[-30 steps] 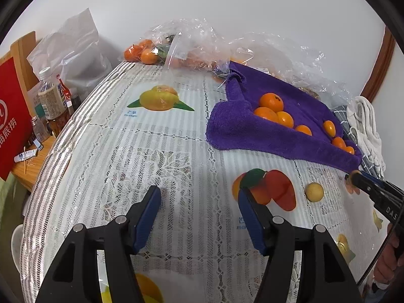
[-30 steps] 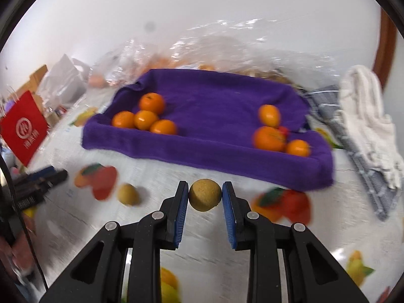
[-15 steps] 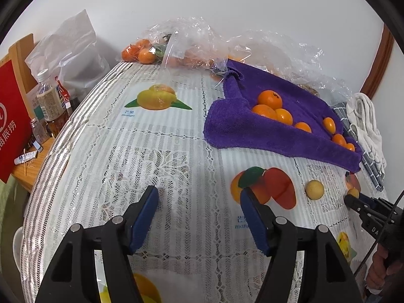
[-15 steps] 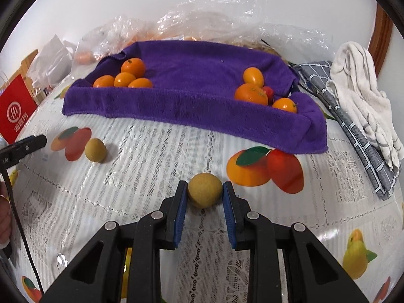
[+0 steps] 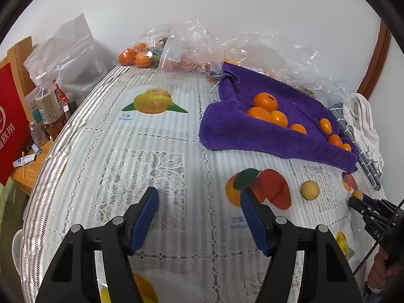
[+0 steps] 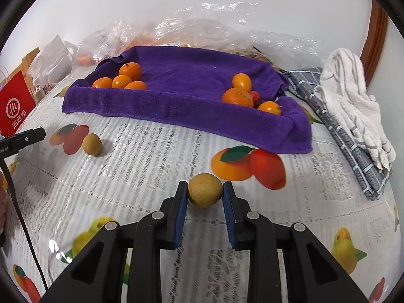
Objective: Organize fruits
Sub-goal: 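Grasp a yellow fruit with the right tool while the left tool grasps another yellow fruit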
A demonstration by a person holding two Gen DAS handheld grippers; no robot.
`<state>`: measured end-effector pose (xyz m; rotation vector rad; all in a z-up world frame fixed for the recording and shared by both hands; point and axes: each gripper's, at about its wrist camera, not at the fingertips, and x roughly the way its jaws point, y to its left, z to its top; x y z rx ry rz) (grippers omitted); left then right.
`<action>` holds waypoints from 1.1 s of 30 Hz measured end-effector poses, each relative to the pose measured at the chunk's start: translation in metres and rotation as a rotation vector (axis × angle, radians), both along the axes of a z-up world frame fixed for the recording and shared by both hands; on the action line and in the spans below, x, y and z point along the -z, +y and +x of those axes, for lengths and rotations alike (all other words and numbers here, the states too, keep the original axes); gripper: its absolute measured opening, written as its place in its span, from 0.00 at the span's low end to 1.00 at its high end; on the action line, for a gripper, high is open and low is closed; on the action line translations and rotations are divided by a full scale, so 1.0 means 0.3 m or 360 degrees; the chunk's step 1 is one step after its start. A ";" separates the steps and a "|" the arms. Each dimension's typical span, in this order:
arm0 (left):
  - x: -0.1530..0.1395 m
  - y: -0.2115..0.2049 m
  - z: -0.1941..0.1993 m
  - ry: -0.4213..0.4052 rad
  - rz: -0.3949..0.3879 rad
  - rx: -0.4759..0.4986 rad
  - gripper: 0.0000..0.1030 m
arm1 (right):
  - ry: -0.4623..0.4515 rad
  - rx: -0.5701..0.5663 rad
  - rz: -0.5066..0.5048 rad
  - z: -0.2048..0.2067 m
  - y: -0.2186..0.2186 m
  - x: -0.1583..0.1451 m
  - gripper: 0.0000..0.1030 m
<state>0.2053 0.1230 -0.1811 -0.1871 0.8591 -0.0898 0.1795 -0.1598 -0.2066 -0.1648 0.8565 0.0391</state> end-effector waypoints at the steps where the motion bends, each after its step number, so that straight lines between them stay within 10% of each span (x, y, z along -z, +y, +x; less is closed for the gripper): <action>1: -0.001 -0.002 0.000 -0.0002 -0.0003 0.0005 0.63 | -0.0004 0.0003 0.0005 -0.005 -0.008 -0.002 0.26; 15: -0.106 -0.292 0.017 0.0020 -0.0012 0.0343 0.60 | -0.0036 0.0102 0.0079 -0.074 -0.138 -0.017 0.27; 24: -0.036 -0.447 0.061 0.0095 0.0065 0.0363 0.41 | -0.0072 0.0133 0.0041 -0.159 -0.219 -0.032 0.27; 26: -0.023 -0.458 0.070 0.0114 0.0073 0.0360 0.23 | -0.0078 0.0138 0.0049 -0.174 -0.233 -0.036 0.27; 33: -0.069 -0.422 0.054 0.0088 0.0012 0.0321 0.23 | -0.0078 0.0153 0.0077 -0.194 -0.248 -0.053 0.27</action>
